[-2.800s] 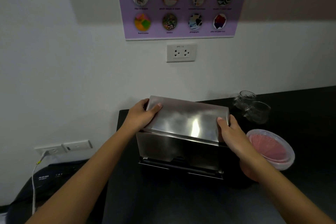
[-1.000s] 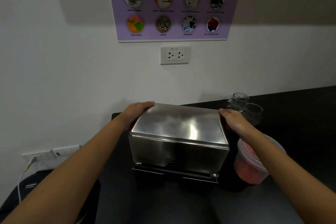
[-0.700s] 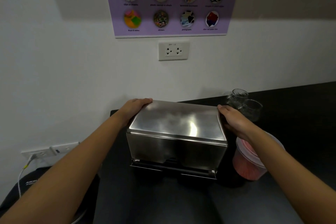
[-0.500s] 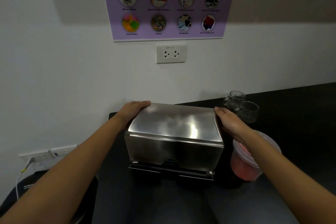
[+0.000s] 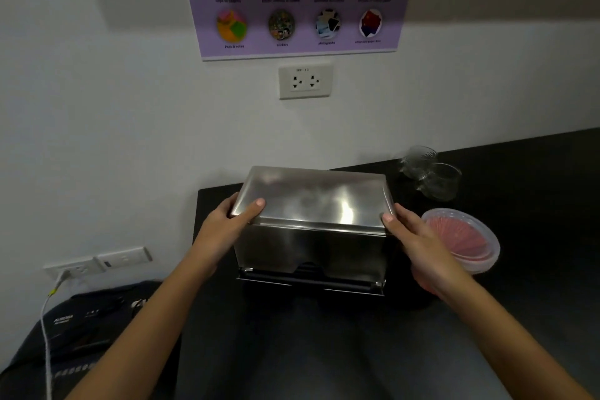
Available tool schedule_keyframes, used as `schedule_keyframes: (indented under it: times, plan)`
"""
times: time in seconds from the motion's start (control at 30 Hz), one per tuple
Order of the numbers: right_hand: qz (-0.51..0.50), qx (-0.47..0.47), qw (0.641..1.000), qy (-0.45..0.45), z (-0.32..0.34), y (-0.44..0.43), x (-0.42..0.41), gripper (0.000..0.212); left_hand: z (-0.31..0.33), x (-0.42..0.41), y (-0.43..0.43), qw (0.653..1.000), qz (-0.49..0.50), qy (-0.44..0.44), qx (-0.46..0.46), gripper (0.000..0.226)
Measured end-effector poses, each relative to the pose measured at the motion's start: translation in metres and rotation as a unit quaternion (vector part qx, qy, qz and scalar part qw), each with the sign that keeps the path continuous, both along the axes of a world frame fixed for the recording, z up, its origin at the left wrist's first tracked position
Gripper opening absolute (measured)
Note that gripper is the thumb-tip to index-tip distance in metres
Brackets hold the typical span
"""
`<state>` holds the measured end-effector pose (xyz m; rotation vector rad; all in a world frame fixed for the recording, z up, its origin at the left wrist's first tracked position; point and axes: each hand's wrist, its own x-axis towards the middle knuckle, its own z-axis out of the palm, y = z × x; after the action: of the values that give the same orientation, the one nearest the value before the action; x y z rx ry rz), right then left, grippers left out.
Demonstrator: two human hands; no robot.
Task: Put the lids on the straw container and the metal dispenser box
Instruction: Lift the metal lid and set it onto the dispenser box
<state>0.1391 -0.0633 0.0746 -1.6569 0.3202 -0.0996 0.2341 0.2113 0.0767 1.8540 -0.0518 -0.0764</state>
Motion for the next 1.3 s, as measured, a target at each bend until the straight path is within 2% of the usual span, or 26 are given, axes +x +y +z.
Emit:
schedule_keyframes:
  times: [0.07, 0.27, 0.4, 0.6, 0.93, 1.07, 1.17, 1.3]
  plan:
    - [-0.013, 0.014, 1.0, -0.012, -0.002, 0.002, -0.002, 0.084, -0.002, -0.002, -0.001, 1.0, 0.007, -0.003, -0.016, 0.065]
    - [-0.039, 0.003, 0.999, -0.025, -0.008, 0.007, -0.005, 0.063, -0.007, 0.0, 0.0, 1.0, 0.008, -0.011, -0.022, 0.064]
    - [-0.052, -0.053, 0.997, -0.036, -0.008, 0.009, -0.006, 0.056, -0.01, 0.001, 0.001, 1.0, 0.005, -0.017, -0.02, 0.064]
    - [-0.041, -0.027, 0.999, -0.017, -0.005, 0.004, -0.002, 0.057, -0.009, 0.0, 0.001, 1.0, -0.008, -0.029, -0.006, 0.062]
    - [-0.029, -0.063, 0.997, 0.014, 0.005, 0.005, -0.003, 0.057, 0.005, -0.004, -0.002, 0.998, -0.043, -0.01, 0.035, 0.069]
    - [-0.021, -0.081, 0.996, 0.039, 0.012, 0.006, 0.001, 0.055, 0.017, 0.002, 0.006, 0.994, -0.064, 0.015, 0.085, 0.072]
    - [-0.012, -0.09, 0.995, 0.044, 0.017, 0.001, 0.001, 0.051, 0.025, 0.0, 0.005, 0.994, -0.026, -0.03, 0.098, 0.074]
    - [-0.036, -0.018, 0.999, 0.0, 0.027, -0.015, -0.004, 0.046, 0.031, -0.019, -0.012, 0.982, -0.052, -0.121, 0.135, 0.069]
